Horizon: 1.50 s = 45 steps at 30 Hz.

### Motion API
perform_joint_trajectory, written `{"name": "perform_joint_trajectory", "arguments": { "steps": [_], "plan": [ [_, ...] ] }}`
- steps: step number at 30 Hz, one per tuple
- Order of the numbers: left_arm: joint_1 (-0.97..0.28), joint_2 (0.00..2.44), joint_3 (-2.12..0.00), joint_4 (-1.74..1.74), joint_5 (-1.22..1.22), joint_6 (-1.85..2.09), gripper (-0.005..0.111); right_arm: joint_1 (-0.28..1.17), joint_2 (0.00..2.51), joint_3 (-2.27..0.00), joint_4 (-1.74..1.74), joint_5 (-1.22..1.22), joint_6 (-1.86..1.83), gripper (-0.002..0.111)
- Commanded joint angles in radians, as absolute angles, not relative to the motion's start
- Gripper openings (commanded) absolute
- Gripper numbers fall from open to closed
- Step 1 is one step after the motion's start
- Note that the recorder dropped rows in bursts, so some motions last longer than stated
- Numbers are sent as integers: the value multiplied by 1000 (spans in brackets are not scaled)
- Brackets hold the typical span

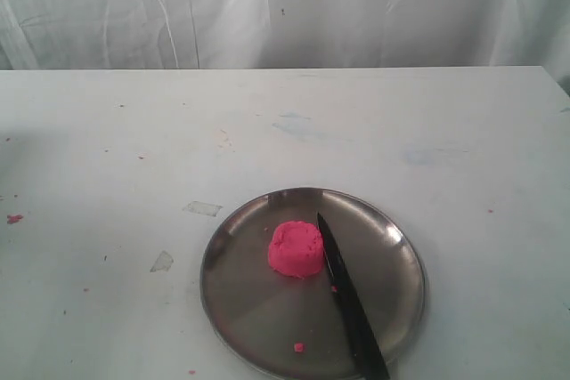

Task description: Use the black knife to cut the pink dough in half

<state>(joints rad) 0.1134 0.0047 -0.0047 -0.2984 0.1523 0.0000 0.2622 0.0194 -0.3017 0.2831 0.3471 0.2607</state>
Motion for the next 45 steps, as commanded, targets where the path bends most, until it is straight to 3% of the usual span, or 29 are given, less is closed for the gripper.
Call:
{"name": "perform_joint_trajectory", "arguments": {
  "steps": [1, 17, 24, 35, 45],
  "plan": [
    [117, 0, 0, -305, 151, 0, 0, 260, 112, -479, 357, 537, 31, 0],
    [117, 0, 0, -305, 151, 0, 0, 260, 642, -854, 567, 822, -395, 0],
    [117, 0, 0, -305, 151, 0, 0, 247, 820, -845, 809, 824, -654, 0],
    [117, 0, 0, -305, 151, 0, 0, -39, 981, -524, 1364, 806, -1181, 0],
    [117, 0, 0, -305, 151, 0, 0, -69, 1149, -513, 1253, 788, -1136, 0]
  ]
}}
